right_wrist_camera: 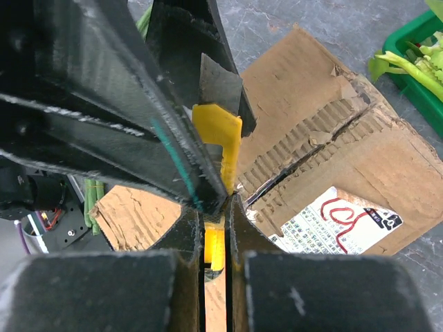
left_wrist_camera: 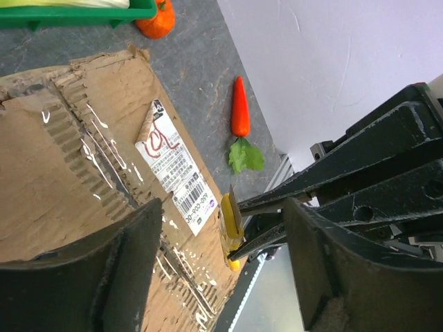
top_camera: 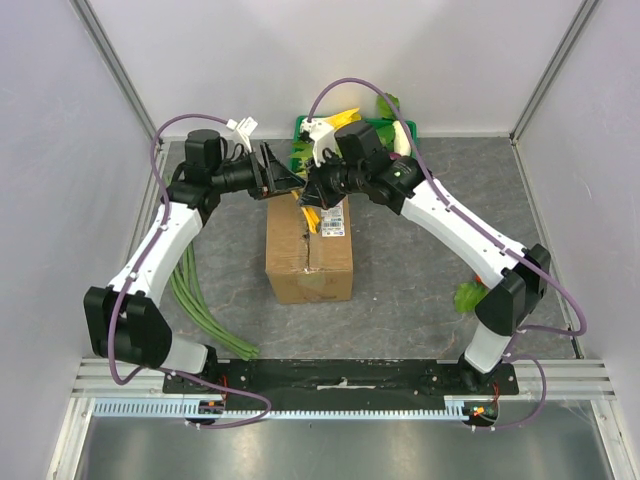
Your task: Unpack the express box
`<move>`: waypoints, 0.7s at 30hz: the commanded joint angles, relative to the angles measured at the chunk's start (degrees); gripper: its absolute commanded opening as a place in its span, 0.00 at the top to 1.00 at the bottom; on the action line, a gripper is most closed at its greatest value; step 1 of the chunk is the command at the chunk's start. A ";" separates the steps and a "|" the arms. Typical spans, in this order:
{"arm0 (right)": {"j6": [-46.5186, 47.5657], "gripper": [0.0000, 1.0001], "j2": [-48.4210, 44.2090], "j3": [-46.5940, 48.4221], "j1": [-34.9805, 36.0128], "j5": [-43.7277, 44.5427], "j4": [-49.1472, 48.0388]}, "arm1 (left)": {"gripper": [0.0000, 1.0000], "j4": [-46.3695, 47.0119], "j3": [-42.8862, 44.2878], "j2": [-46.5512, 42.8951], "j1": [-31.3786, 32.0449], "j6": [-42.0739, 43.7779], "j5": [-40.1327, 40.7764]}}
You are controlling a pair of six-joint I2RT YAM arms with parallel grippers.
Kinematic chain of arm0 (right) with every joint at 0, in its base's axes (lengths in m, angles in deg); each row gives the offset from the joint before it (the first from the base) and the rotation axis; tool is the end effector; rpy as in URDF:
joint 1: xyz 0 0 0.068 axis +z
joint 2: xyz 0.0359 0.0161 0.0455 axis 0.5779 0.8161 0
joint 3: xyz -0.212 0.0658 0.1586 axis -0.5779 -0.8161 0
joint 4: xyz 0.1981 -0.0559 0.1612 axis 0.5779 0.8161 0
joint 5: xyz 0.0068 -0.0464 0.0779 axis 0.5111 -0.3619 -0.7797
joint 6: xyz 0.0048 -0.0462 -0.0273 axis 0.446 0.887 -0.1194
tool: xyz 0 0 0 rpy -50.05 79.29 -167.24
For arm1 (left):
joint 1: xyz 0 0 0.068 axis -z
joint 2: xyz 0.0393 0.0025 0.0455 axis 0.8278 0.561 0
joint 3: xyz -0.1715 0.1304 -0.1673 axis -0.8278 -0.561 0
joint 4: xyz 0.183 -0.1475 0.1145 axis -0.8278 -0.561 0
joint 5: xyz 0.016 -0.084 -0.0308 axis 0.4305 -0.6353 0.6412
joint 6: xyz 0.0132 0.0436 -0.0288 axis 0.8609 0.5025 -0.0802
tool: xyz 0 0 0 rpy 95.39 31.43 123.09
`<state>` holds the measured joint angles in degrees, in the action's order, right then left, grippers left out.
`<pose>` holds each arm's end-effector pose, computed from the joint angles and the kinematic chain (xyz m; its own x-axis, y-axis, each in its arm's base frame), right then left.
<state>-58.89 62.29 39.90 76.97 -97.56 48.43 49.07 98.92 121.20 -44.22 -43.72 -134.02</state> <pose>0.2871 0.2706 0.3921 -0.5656 -0.2311 -0.7916 -0.7273 0.5923 0.3467 0.3108 -0.0920 0.3572 -0.7892 -0.2156 -0.5750 0.4452 0.4442 -0.7775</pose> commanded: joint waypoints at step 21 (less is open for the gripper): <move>-5.10 0.17 -7.19 -0.47 1.48 14.92 -8.90 | 0.98 -8.48 15.85 2.86 1.17 3.50 3.43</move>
<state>-60.13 61.96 42.37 78.54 -88.90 48.13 40.52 108.06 124.09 -42.99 -40.81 -132.01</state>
